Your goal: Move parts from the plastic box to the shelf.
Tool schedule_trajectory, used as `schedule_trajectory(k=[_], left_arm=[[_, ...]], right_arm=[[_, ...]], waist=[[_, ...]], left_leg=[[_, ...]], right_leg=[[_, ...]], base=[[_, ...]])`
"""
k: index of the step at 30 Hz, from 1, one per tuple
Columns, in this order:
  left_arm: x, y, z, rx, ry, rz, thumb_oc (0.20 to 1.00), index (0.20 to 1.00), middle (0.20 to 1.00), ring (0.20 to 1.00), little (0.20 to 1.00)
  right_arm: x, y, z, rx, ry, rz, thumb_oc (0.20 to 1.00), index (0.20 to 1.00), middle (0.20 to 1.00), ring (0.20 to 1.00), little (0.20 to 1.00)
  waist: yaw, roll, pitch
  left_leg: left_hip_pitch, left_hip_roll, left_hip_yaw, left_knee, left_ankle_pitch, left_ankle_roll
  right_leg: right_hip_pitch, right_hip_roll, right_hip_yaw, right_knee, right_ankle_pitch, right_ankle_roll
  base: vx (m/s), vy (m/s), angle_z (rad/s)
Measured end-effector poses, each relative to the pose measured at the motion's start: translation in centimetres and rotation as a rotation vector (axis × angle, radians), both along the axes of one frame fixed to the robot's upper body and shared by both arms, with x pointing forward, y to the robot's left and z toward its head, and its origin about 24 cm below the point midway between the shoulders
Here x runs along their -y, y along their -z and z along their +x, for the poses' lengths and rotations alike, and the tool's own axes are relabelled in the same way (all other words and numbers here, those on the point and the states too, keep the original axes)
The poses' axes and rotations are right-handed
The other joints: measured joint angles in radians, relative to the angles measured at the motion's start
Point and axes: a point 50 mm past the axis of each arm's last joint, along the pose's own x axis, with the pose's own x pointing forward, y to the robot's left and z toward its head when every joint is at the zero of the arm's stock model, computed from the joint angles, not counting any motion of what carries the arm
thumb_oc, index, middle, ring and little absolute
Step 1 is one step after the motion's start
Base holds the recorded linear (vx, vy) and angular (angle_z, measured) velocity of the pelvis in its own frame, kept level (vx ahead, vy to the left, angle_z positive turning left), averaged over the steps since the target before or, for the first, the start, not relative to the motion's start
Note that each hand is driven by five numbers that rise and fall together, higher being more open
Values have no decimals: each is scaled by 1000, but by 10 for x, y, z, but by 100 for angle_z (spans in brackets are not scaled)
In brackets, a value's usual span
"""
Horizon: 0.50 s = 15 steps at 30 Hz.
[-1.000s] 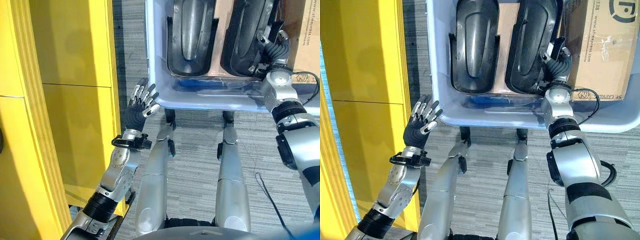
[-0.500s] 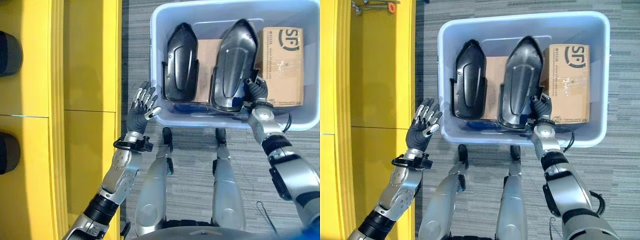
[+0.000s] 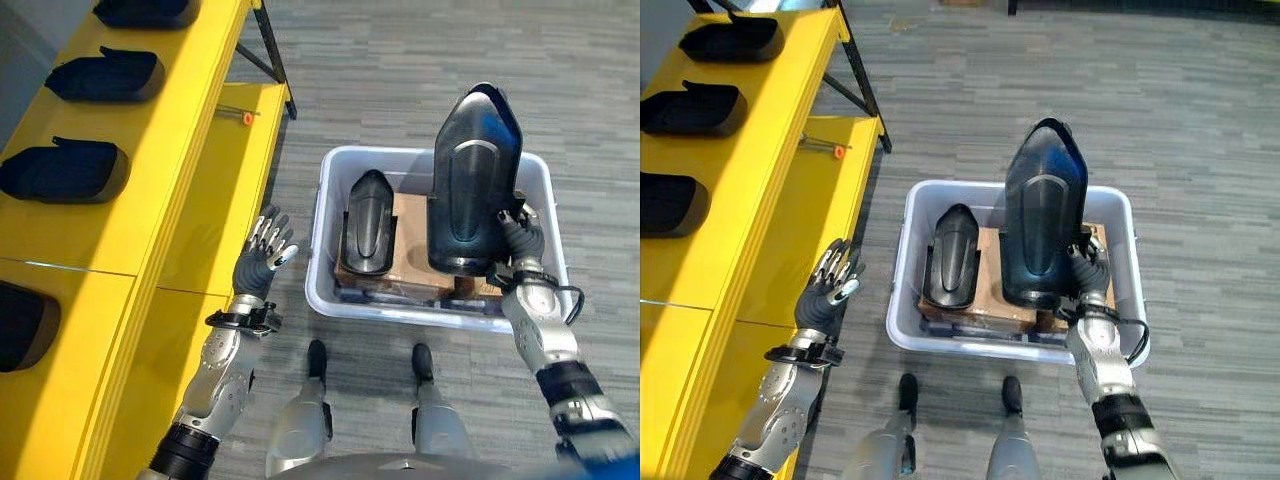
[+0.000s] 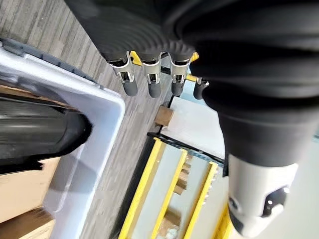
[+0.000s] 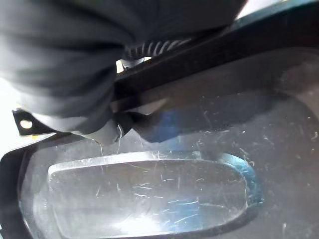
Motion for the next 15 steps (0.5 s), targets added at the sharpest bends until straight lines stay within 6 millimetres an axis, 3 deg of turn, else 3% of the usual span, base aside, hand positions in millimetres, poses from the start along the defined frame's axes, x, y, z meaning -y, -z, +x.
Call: schedule_trajectory(k=[3, 7, 11, 15], left_arm=[[-13, 10, -11, -42, -20, 12, 1000, 1000, 1000, 1000, 1000], [-15, 19, -19, -86, -27, 39, 1000, 1000, 1000, 1000, 1000], [-17, 26, -25, -115, -39, 32, 1000, 1000, 1000, 1000, 1000], [-19, 33, -33, -150, -55, 44, 1000, 1000, 1000, 1000, 1000]], right_arm=[[-5, 7, -24, 22, -55, 35, 200, 200, 200, 200, 200], [-8, 16, -33, 3, -98, 40, 200, 200, 200, 200, 200], [-12, 12, -40, 15, -137, 35, 200, 200, 200, 200, 200], [-25, -10, -37, 113, -212, 24, 200, 200, 200, 200, 200]], waist=[[-15, -34, -81], [-18, -46, -172], [-12, -45, -181], [5, -46, -180]], left_leg=[[76, 15, 0, -6, -29, -6], [89, 23, -2, -6, -38, -11], [137, 23, -42, -6, -41, -6], [133, 38, -111, 5, -33, -12]], right_leg=[[76, 11, -5, -1, -25, -7], [92, 18, -8, 0, -36, -13], [169, 25, -42, 1, -55, -12], [195, 47, -101, 13, -72, -30]], base=[[75, -55, -4], [54, -36, 2], [-10, -104, 32], [-38, -189, 38]])
